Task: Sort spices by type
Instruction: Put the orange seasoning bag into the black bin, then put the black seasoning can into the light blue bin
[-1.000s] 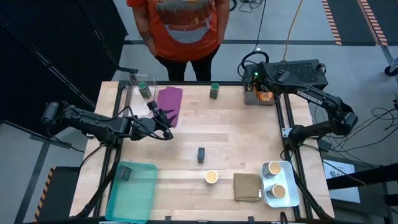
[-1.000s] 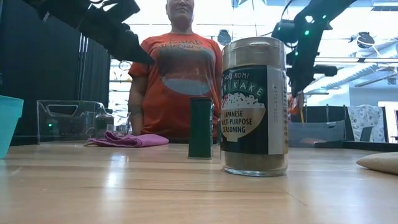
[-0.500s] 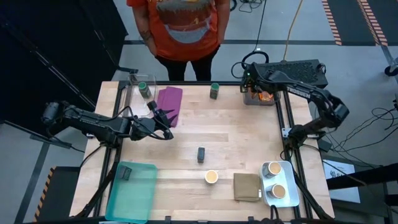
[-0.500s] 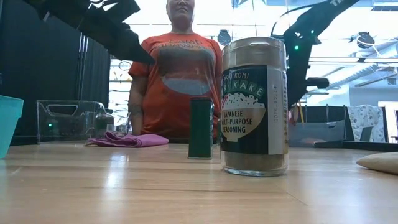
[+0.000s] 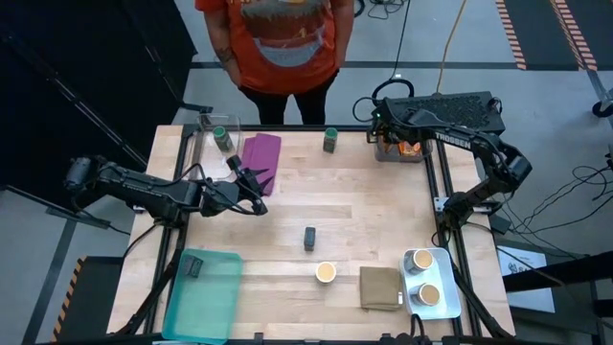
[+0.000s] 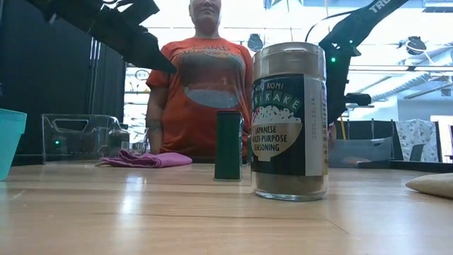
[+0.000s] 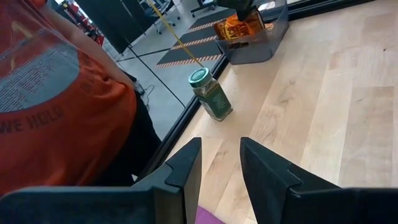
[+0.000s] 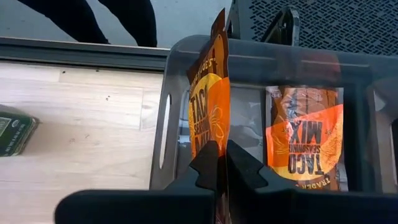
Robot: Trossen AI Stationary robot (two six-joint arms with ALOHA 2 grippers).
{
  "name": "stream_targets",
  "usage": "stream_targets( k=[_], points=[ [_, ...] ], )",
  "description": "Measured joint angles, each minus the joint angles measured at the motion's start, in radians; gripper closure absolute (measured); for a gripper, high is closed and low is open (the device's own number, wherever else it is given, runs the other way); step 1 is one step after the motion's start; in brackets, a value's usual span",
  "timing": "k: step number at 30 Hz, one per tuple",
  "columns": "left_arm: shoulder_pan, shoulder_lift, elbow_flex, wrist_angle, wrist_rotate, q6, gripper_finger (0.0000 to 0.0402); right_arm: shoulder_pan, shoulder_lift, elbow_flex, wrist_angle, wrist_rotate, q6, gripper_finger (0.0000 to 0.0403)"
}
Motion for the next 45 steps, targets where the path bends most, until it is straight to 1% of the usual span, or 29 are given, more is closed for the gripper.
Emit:
stream_targets(
  k=[20, 24, 32, 36, 40, 43, 45],
  points=[
    [0.0, 0.0, 0.0, 0.0, 0.001, 0.0, 0.0285, 0.0, 0.0, 0.0, 0.0, 0.004, -0.004, 0.0396],
    [0.0, 0.0, 0.0, 0.0, 0.001, 0.0, 0.0285, 0.0, 0.0, 0.0, -0.011, 0.004, -0.004, 0.0375],
    [0.0, 0.0, 0.0, 0.0, 0.001, 0.0, 0.0285, 0.0, 0.0, 0.0, -0.022, 0.006, -0.014, 0.0309],
    [0.0, 0.0, 0.0, 0.0, 0.0, 0.0, 0.0285, 0.0, -0.005, 0.0, -0.022, 0.007, -0.048, 0.0292],
    [0.0, 0.0, 0.0, 0.0, 0.001, 0.0, 0.0285, 0.0, -0.028, 0.001, -0.023, 0.003, -0.085, 0.0292],
    [0.0, 0.0, 0.0, 0.0, 0.0, 0.0, 0.0285, 0.007, -0.078, 0.001, -0.009, 0.002, -0.123, 0.0307],
    [0.0, 0.0, 0.0, 0.0, 0.001, -0.005, 0.0285, 0.013, -0.136, 0.001, 0.026, -0.014, -0.172, 0.0322]
  ],
)
